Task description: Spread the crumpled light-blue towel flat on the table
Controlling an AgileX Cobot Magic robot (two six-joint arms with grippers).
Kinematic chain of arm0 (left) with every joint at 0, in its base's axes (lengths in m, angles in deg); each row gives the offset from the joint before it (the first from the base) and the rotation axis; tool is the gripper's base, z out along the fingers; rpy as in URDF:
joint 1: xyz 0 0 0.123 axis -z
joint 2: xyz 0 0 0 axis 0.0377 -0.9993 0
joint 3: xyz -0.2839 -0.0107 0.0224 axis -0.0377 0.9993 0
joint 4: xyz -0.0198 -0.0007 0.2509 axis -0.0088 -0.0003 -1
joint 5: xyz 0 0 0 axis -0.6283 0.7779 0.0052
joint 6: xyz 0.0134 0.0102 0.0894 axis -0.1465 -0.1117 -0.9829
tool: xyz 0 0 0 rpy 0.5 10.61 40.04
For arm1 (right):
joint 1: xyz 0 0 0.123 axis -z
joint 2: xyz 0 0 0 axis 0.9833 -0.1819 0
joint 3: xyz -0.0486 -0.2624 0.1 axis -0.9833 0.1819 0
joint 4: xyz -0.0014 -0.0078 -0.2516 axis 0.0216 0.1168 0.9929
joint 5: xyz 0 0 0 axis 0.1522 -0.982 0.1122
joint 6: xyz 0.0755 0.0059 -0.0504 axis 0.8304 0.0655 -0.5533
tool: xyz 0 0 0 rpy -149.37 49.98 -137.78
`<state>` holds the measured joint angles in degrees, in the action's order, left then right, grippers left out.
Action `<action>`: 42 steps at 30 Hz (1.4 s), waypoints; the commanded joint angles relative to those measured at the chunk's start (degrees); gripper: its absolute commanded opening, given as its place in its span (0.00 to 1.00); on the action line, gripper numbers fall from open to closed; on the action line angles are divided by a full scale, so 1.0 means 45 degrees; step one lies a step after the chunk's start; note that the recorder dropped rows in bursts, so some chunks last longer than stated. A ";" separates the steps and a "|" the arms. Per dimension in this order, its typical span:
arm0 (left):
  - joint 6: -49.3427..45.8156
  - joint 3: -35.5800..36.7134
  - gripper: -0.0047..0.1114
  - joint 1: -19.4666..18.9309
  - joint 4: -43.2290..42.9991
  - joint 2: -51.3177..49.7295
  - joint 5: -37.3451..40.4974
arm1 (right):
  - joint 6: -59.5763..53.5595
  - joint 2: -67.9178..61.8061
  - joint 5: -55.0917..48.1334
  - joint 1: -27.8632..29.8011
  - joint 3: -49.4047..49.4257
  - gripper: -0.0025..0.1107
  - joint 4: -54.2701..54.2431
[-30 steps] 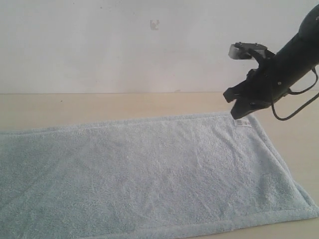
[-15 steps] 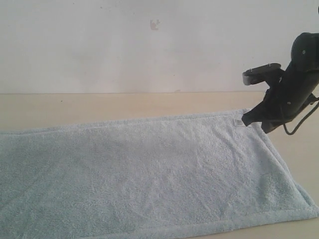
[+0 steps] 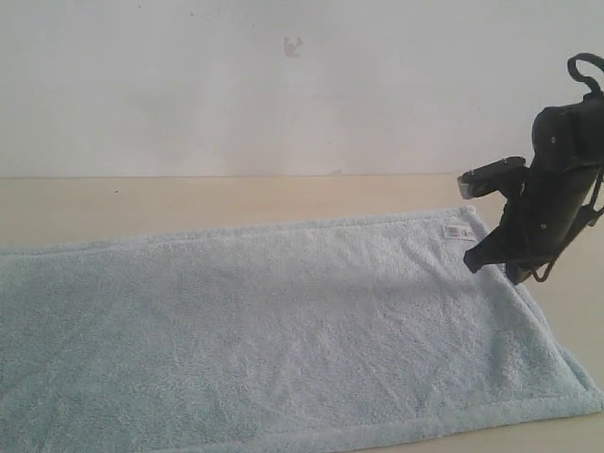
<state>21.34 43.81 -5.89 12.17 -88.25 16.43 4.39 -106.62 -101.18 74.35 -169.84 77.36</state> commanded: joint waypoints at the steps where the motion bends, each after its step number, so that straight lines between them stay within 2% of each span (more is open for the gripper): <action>1: 0.0106 0.0013 0.07 -0.0006 0.0137 0.0088 -0.0191 | 0.0005 0.1062 -0.0033 0.0043 0.0879 0.02 0.0050; 8: 0.0074 0.0013 0.07 -0.0006 0.0562 0.0088 -0.0424 | 0.0391 0.3018 0.1560 0.0043 0.4257 0.02 -0.0264; 11: -0.0145 0.0013 0.07 -0.0006 0.0865 0.0088 -0.0445 | 0.0252 0.3101 0.2272 -0.0012 0.4845 0.02 -0.0633; 16: -0.0911 0.0013 0.07 0.0018 0.1612 0.0088 -0.0590 | 0.0252 0.2997 0.2502 -0.0012 0.4849 0.02 -0.0700; 26: -0.0952 0.0013 0.07 0.0018 0.1612 0.0088 -0.0681 | 0.0998 0.2395 0.3502 -0.0012 0.4760 0.02 0.0495; 33: -0.0952 0.0013 0.07 0.0018 0.1612 0.0088 -0.0759 | 0.0998 0.1664 0.2897 -0.0012 0.4158 0.02 0.0772; 36: -0.0952 0.0013 0.07 0.0018 0.1612 0.0088 -0.0759 | 0.1846 0.1492 0.2778 0.0038 0.4184 0.02 0.1666; 42: -0.0952 0.0013 0.07 0.0018 0.1612 0.0088 -0.0815 | 0.2862 0.1492 0.2344 0.1044 0.4212 0.02 0.2690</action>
<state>17.25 43.81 -5.89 18.78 -88.25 13.29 16.11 -99.70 -88.59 76.18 -150.82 87.33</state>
